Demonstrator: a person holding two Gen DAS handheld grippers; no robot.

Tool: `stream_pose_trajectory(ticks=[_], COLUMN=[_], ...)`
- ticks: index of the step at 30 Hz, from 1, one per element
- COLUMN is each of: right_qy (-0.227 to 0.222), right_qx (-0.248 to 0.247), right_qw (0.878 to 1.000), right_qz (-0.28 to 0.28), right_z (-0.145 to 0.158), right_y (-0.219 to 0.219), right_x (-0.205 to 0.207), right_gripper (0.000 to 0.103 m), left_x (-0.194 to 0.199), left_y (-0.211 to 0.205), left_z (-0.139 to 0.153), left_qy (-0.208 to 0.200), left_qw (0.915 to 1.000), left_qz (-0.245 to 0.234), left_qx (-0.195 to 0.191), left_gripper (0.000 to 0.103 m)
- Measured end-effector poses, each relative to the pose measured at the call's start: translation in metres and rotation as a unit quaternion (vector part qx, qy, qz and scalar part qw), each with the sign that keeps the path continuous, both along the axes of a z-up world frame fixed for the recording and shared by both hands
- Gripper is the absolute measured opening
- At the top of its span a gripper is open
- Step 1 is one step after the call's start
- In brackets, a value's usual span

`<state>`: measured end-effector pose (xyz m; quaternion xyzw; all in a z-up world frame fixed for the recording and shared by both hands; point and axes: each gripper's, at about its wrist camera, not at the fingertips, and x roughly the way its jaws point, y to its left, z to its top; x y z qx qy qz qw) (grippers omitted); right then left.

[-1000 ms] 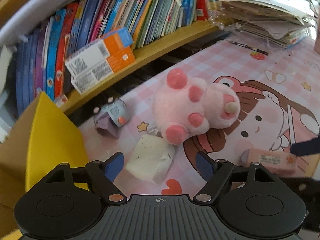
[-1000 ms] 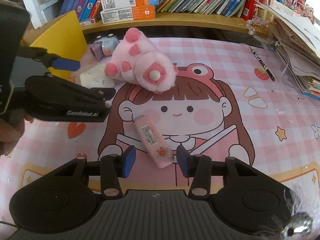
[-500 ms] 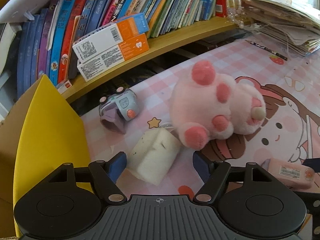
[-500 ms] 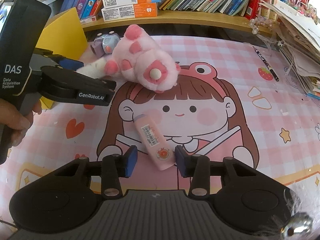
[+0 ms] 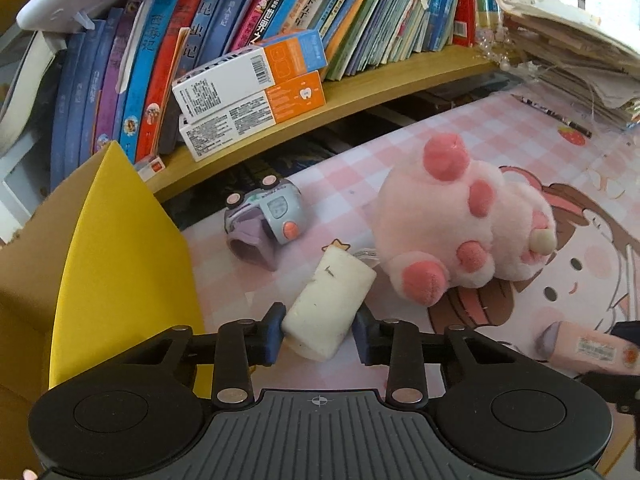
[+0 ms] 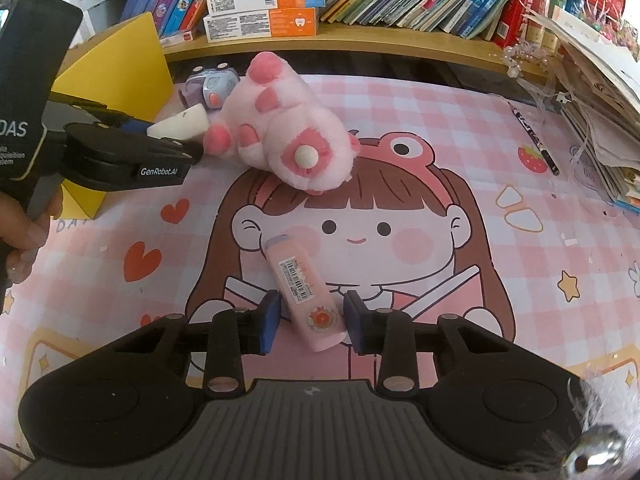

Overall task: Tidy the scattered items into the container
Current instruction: 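Close the left gripper on the eraser while the right gripper grips the pink tube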

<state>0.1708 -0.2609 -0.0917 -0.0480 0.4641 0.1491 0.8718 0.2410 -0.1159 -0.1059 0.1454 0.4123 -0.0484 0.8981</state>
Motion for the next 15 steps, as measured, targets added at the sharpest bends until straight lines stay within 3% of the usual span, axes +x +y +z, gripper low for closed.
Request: stream_pose_trajectory(ticks=[15], right_qy=[-0.006], right_qx=[0.009], right_qw=[1.000], right_qz=[-0.003], right_z=[0.011], right_y=[-0.003], right_x=[-0.009], right_gripper=[0.024], left_x=[-0.034], left_y=[-0.007], left_z=[0.020], left_qy=[0.003], left_qw=[0.9988], left_qz=[-0.046], left_qx=[-0.017], left_gripper=[0.029])
